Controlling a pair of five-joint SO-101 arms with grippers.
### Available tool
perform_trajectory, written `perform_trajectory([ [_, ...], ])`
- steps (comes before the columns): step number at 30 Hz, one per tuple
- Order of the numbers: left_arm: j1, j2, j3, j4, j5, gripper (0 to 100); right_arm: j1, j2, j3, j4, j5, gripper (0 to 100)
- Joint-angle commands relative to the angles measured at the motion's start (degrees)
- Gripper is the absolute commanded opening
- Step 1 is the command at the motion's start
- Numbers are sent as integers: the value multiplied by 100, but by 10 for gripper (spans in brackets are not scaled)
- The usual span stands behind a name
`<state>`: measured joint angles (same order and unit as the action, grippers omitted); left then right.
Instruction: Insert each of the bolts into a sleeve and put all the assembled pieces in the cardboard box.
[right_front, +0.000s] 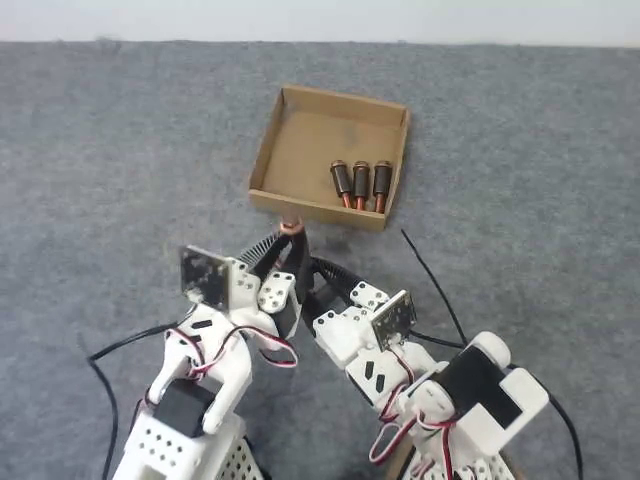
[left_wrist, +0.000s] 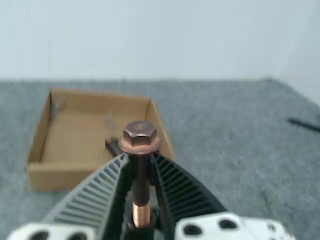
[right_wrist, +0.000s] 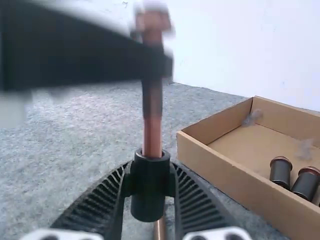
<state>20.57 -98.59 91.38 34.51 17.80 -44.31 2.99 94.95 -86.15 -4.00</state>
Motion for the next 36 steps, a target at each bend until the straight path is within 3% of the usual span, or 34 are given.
perform_trajectory([
  [1, 114, -97, -295, 123, -35, 12, 224, -286, 114, -40, 79, 8],
  [12, 123, -88, 215, 0, -70, 12, 215, -277, 123, -40, 79, 7],
  [18, 123, -88, 453, -70, -651, 12, 207, -268, 123, -31, 79, 7],
  [36, 88, -88, 541, 281, -633, 45, 268, -312, 114, -48, 70, 8],
])
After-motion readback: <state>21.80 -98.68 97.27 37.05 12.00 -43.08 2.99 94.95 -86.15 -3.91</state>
